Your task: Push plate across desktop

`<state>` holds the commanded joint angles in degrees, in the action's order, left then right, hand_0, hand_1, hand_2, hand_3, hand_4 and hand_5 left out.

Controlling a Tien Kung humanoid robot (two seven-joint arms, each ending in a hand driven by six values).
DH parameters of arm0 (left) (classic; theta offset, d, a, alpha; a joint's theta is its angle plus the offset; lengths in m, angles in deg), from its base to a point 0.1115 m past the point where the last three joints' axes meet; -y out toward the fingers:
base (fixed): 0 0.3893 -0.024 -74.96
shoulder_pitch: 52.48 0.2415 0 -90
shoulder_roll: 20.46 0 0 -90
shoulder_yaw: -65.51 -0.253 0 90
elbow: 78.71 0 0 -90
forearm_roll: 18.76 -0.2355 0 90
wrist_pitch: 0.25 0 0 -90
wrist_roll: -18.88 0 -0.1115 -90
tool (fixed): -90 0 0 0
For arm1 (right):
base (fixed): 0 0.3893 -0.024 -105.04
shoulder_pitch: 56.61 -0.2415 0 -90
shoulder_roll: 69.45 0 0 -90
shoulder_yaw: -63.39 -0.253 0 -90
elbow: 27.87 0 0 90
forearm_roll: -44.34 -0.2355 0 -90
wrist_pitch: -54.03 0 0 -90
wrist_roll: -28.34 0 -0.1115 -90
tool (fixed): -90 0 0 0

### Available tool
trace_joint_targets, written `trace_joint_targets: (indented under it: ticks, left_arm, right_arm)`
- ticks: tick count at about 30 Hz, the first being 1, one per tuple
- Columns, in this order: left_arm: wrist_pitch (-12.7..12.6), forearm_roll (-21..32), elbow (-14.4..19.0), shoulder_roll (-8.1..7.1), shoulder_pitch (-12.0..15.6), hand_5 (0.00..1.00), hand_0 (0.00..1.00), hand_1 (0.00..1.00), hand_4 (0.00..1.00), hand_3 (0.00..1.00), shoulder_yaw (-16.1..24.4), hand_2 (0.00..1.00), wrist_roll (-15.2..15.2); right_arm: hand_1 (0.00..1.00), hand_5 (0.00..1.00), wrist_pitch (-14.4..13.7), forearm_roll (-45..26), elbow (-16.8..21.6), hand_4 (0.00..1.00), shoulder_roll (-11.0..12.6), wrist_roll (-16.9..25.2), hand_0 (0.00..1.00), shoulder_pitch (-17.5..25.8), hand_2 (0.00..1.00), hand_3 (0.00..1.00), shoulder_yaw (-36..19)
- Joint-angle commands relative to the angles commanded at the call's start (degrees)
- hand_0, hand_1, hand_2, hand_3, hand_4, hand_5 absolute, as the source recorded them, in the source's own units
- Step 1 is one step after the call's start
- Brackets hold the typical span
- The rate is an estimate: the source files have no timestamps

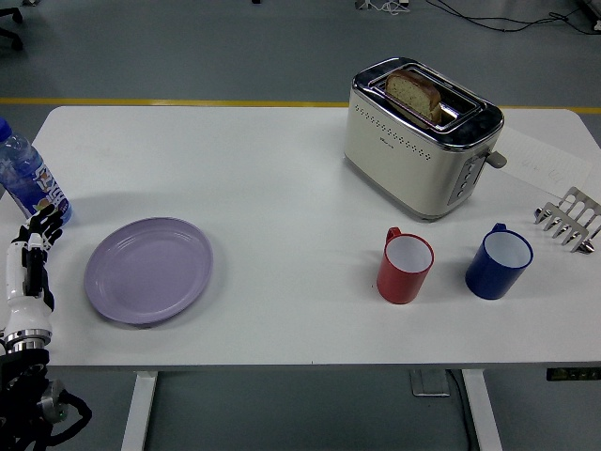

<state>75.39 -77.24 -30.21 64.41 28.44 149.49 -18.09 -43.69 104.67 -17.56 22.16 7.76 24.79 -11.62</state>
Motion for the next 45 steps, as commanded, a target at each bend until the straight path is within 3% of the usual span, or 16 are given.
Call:
trace_joint_targets:
  ticks: [20,45]
  left_arm:
    - [-3.0,3.5,-1.2,1.37,-2.0,0.998,0.840,0.849,0.491,0.778,-3.5,0.860,0.0]
    - [-2.3,4.0,-0.9,2.19,-2.7,0.998,0.839,0.845,0.481,0.776,-6.9,0.859,0.0]
  right_arm:
    - [0.478,0.286,-0.1,-0.3,0.0,0.155,-0.1,-0.1,0.513,-0.3,0.581,0.542,0.5]
    - [0.478,0.284,0.0,-0.1,0.0,0.154,-0.3,-0.2,0.513,-0.3,0.580,0.541,0.4]
